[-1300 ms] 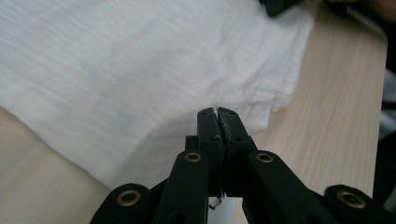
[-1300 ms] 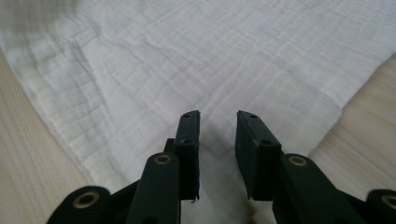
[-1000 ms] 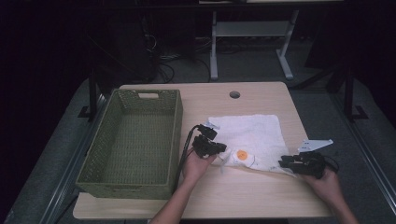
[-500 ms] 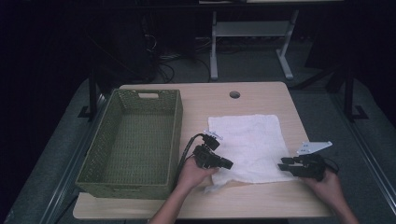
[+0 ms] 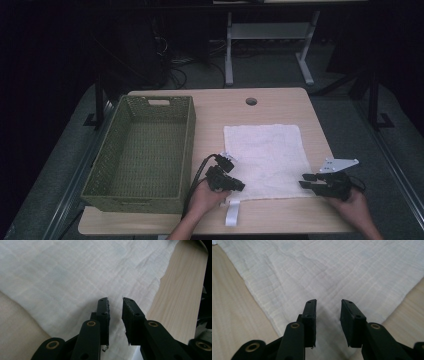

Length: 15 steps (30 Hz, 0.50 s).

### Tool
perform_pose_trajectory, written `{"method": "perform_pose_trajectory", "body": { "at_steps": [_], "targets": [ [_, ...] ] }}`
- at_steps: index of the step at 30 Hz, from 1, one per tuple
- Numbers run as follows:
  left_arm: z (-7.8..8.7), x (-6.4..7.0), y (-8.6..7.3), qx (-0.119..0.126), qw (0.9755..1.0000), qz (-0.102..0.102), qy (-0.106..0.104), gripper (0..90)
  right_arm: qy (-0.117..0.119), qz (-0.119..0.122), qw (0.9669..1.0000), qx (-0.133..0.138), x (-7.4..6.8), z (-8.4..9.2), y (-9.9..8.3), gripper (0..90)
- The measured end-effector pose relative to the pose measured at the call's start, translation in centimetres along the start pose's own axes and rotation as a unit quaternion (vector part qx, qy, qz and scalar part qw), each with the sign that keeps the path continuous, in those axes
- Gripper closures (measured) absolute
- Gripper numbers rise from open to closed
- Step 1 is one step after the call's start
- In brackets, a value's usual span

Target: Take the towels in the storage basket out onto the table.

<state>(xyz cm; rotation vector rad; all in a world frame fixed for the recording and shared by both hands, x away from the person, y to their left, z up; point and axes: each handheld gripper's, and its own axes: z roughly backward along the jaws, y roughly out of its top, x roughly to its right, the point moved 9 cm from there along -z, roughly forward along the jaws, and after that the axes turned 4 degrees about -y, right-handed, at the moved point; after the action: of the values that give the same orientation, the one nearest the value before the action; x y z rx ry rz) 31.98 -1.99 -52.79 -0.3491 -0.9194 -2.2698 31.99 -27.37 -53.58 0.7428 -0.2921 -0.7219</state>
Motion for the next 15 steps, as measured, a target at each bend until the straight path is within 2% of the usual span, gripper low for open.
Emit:
{"method": "perform_pose_trajectory", "body": {
  "at_steps": [4,7,10,14,15],
  "targets": [
    [0.0,0.7,-0.7,-0.001,1.0000,-0.004,-0.004,74.3,0.000,0.002,1.0000,0.001,-1.1,0.8,-0.8,65.5],
    [0.0,1.9,-1.6,-0.007,0.9998,-0.009,-0.016,74.1,0.002,0.001,1.0000,-0.001,-1.9,1.5,-1.5,65.1],
    [0.1,2.7,-2.1,-0.016,0.9996,-0.016,-0.017,72.3,0.006,-0.003,1.0000,-0.001,-2.8,2.2,-2.2,64.7],
    [0.8,3.6,-1.1,0.019,0.9993,-0.030,-0.015,71.8,0.008,-0.012,0.9999,-0.007,-3.4,2.9,-2.7,61.7],
    [1.2,3.6,-0.3,0.039,0.9987,-0.033,-0.010,71.1,0.008,-0.016,0.9998,-0.006,-3.4,3.0,-2.5,60.6]
  ]
}}
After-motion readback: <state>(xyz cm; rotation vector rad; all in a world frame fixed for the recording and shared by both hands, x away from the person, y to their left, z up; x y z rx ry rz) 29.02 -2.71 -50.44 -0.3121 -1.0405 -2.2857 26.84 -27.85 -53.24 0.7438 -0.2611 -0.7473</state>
